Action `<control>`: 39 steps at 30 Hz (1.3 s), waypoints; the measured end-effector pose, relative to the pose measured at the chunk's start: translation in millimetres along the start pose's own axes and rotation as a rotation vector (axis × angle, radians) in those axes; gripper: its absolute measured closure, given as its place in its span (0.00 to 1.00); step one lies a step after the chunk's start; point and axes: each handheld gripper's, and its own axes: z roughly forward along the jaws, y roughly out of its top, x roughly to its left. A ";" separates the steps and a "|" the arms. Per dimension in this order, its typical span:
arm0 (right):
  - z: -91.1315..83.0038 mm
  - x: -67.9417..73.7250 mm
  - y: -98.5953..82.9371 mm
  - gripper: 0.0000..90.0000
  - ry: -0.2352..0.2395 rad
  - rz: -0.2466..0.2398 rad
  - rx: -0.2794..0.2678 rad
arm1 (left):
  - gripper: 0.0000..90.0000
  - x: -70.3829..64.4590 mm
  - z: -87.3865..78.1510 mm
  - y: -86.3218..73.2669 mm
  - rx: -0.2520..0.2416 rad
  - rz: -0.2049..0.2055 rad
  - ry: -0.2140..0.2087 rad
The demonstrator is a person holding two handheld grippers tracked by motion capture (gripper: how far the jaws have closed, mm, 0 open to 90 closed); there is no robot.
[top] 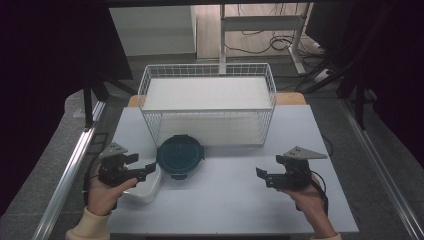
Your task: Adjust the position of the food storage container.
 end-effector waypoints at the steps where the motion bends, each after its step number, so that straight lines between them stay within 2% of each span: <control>1: -0.8 0.7 0.4 0.14 0.003 0.000 0.000 | 0.26 0.0 -0.5 -0.2 -0.001 0.000 0.001; 6: -2.8 5.0 1.8 0.17 0.002 -0.014 0.004 | 0.27 0.0 -0.9 0.0 -0.002 -0.006 0.001; 26: -3.3 3.9 1.2 0.22 0.002 -0.013 0.026 | 0.32 1.3 -4.0 7.1 -0.002 -0.004 0.003; 33: -3.4 2.7 1.2 0.24 0.002 -0.005 0.031 | 0.37 4.9 4.1 15.6 0.019 -0.006 0.006; 39: -2.3 1.5 0.9 0.25 0.002 -0.005 0.039 | 0.41 19.3 17.2 30.5 0.057 -0.028 0.007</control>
